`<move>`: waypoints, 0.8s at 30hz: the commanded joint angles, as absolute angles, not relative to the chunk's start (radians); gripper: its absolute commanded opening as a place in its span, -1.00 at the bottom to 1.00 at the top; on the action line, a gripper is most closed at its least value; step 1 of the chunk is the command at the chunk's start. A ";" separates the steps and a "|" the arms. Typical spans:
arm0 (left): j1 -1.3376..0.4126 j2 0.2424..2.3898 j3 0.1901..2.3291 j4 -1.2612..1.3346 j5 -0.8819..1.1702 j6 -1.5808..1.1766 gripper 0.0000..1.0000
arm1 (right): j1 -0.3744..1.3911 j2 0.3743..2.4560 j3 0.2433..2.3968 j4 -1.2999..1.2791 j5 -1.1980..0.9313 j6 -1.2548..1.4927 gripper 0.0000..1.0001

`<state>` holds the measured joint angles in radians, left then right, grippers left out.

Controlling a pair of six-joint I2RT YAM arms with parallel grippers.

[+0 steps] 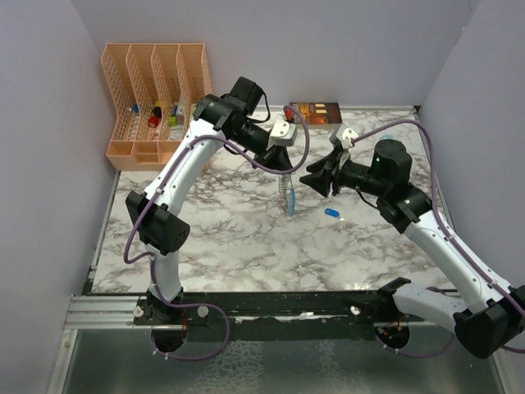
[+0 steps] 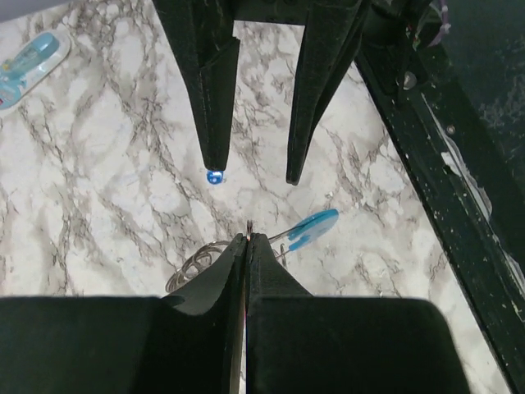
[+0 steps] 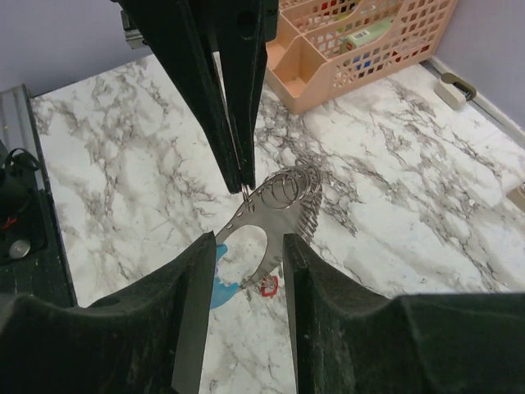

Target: Put the keys on the keyring

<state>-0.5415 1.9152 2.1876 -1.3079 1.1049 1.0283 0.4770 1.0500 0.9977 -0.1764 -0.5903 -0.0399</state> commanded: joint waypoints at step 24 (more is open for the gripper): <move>-0.638 1.893 2.258 -1.408 0.920 1.133 -1.00 | 0.482 1.156 1.064 -0.260 -0.741 -0.110 -0.37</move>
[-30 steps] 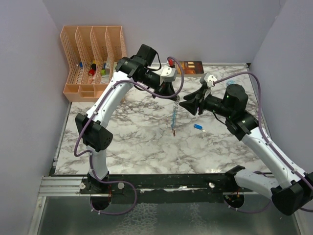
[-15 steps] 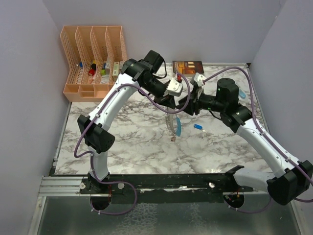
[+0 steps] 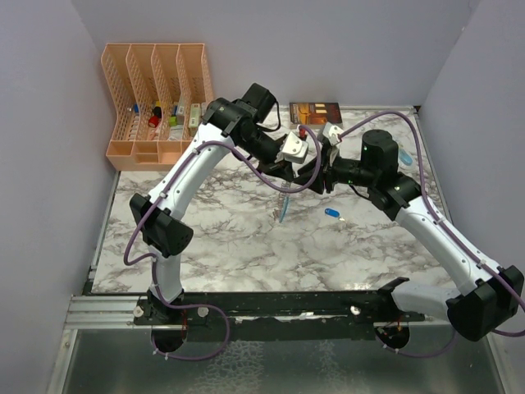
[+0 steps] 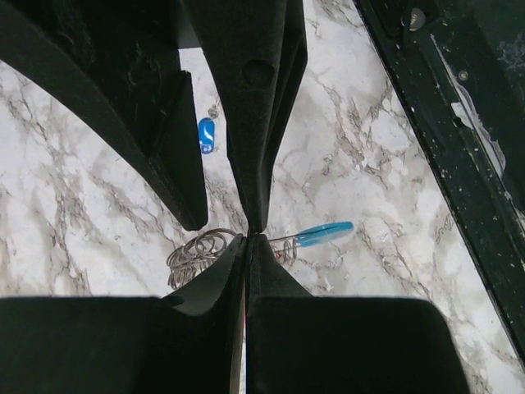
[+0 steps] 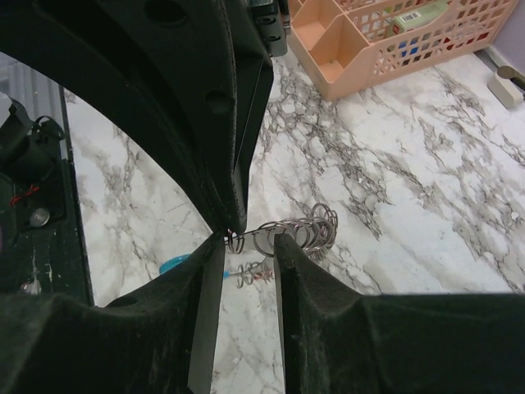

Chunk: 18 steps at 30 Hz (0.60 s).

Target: Put the keys on the keyring

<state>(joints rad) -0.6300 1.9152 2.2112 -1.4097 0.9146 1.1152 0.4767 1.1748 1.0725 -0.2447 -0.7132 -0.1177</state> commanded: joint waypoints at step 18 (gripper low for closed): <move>-0.641 1.900 2.260 -1.408 0.953 1.101 -1.00 | 0.482 1.180 1.045 -0.164 -0.750 -0.066 -0.38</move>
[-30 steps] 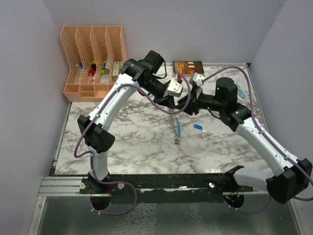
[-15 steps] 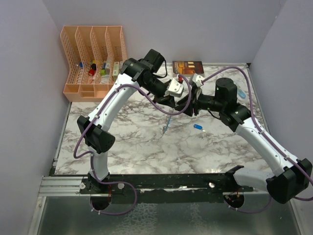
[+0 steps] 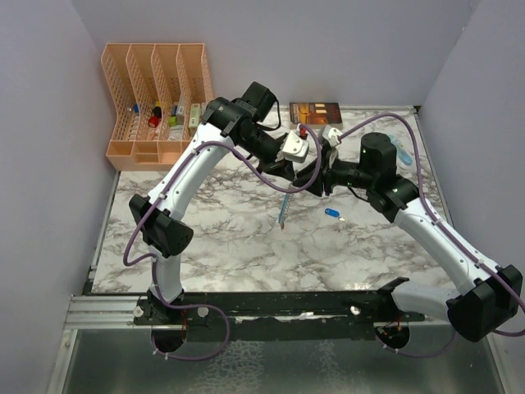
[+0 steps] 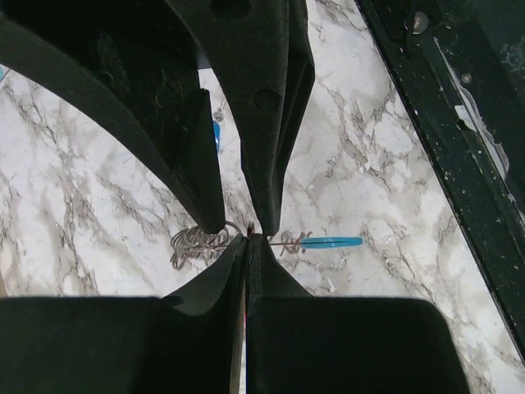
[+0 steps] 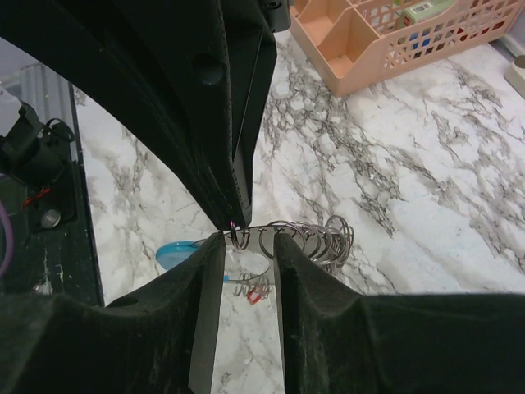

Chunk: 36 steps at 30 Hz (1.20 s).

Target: Put the keys on the keyring

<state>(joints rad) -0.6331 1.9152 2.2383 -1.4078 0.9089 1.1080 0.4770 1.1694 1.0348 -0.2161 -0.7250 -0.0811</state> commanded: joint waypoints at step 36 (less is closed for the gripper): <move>-0.510 1.887 2.100 -0.680 1.325 0.280 0.03 | 0.482 1.030 0.781 0.550 -0.510 0.144 -0.98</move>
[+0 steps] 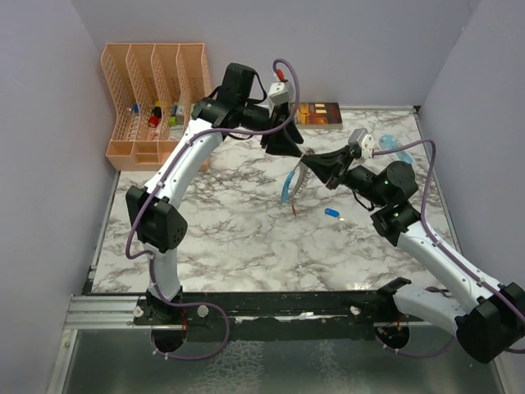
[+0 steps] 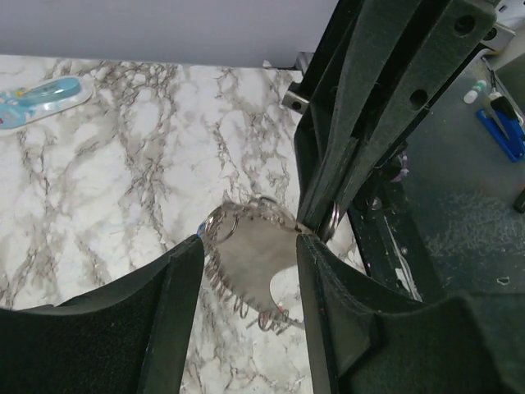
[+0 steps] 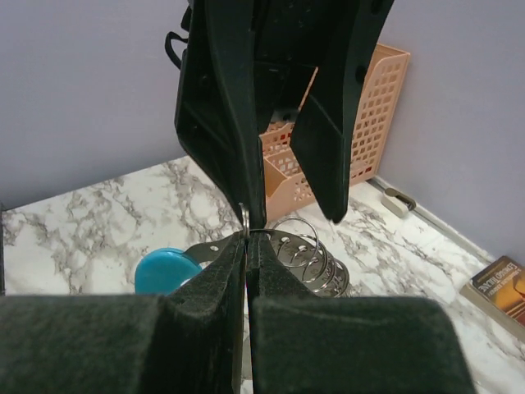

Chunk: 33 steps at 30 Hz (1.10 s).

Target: Put the keys on the keyring

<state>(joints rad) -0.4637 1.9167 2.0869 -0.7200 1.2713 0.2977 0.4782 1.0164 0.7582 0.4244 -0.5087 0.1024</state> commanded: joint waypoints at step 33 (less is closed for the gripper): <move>-0.462 1.869 2.093 -0.917 1.420 0.526 -0.03 | 0.482 1.025 0.839 0.391 -0.495 0.109 -0.98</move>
<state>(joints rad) -0.3996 1.8999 2.0956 -0.8925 1.3632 0.4942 0.4831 1.0214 0.7959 0.3756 -0.5018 0.1184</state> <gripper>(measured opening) 0.480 0.018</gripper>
